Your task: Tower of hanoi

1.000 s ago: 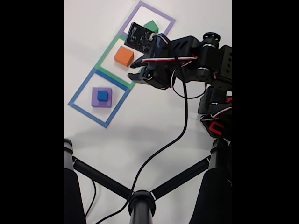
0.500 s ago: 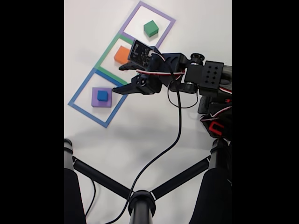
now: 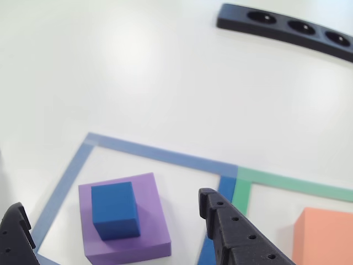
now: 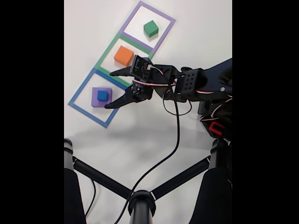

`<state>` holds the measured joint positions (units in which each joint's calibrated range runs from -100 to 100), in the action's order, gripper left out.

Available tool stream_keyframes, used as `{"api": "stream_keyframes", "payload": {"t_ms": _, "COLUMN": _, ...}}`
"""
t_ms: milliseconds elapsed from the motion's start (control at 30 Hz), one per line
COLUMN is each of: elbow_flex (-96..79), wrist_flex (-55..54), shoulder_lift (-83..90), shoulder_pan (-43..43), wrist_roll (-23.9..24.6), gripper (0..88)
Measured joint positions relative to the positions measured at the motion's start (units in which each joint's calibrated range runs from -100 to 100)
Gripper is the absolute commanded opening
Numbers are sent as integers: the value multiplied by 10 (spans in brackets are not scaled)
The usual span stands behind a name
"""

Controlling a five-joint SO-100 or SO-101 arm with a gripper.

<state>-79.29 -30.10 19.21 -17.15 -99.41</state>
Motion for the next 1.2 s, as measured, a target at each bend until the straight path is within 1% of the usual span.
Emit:
{"api": "stream_keyframes", "payload": {"t_ms": 133, "elbow_flex": 27, "wrist_flex": -75, "shoulder_lift": -89, "shoulder_pan": -10, "wrist_roll": 0, "gripper": 365}}
{"api": "stream_keyframes", "payload": {"t_ms": 467, "elbow_flex": 99, "wrist_flex": -170, "shoulder_lift": -243, "shoulder_pan": -20, "wrist_roll": 0, "gripper": 357}}
{"api": "stream_keyframes", "payload": {"t_ms": 1000, "elbow_flex": 114, "wrist_flex": -217, "shoulder_lift": -314, "shoulder_pan": -42, "wrist_roll": 0, "gripper": 346}}
{"api": "stream_keyframes", "payload": {"t_ms": 1133, "elbow_flex": 125, "wrist_flex": -217, "shoulder_lift": -317, "shoulder_pan": -43, "wrist_roll": 0, "gripper": 314}}
{"api": "stream_keyframes", "payload": {"t_ms": 1200, "elbow_flex": 129, "wrist_flex": -217, "shoulder_lift": -324, "shoulder_pan": -43, "wrist_roll": 0, "gripper": 259}}
